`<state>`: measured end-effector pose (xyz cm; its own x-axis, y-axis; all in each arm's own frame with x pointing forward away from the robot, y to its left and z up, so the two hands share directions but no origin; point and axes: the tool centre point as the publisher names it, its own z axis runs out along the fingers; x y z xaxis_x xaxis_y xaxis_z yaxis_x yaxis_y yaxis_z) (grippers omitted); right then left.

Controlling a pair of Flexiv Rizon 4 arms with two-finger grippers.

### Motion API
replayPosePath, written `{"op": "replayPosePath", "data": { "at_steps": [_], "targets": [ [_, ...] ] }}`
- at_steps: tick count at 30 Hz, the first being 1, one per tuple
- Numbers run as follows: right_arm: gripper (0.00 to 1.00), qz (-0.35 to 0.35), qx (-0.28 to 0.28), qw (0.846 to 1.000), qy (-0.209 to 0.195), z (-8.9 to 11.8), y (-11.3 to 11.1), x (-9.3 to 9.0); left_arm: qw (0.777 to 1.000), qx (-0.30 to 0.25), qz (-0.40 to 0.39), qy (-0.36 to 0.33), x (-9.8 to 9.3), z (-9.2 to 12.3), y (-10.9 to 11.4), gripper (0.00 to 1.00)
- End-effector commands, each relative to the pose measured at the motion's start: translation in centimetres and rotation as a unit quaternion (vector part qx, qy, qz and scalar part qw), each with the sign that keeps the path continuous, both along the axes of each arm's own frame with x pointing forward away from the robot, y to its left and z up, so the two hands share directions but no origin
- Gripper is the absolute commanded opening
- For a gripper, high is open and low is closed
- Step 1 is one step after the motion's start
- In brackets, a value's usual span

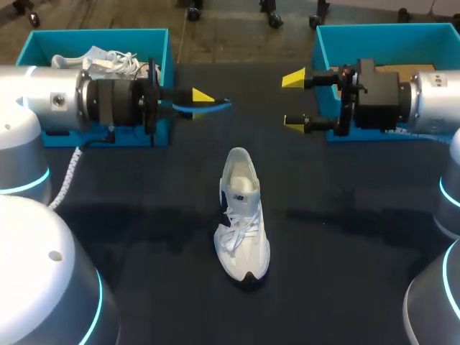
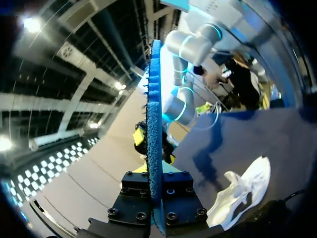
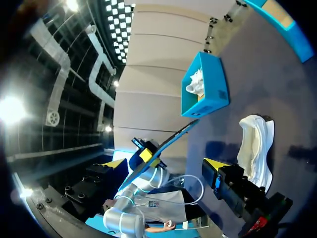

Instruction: Take the shoe out of the shoebox, open the shoe tongue, remove and reinsert the insole, then place the shoe into the shoebox

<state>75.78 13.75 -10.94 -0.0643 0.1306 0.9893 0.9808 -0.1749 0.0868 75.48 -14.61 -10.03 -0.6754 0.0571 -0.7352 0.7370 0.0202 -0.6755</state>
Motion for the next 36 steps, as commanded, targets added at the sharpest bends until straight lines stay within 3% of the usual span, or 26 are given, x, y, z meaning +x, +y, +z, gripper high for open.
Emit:
{"op": "replayPosePath", "data": {
  "at_steps": [1, 9, 15, 18, 36],
  "targets": [
    [1.00, -0.001, -0.001, 1.000, 0.000, 0.0, 0.2, 0.0, 0.988, 0.031, -0.026, 0.147, 0.4, 0.6, 0.4, 0.00],
    [1.00, -0.001, -0.001, 1.000, 0.000, 0.0, 0.2, 0.0, 0.955, 0.014, -0.029, 0.293, 0.2, 0.1, 0.5, 0.00],
    [1.00, -0.001, -0.001, 1.000, 0.000, 0.0, 0.2, 0.0, 0.892, -0.058, -0.018, 0.448, 0.3, 0.7, 0.5, 0.00],
    [1.00, -0.001, -0.001, 1.000, 0.000, 0.0, 0.2, 0.0, 0.865, -0.084, -0.008, 0.494, 0.6, 1.3, 0.5, 0.00],
    [1.00, -0.001, -0.001, 1.000, 0.000, 0.0, 0.2, 0.0, 0.866, -0.089, -0.006, 0.493, 0.7, 1.6, 0.5, 0.00]
  ]
}}
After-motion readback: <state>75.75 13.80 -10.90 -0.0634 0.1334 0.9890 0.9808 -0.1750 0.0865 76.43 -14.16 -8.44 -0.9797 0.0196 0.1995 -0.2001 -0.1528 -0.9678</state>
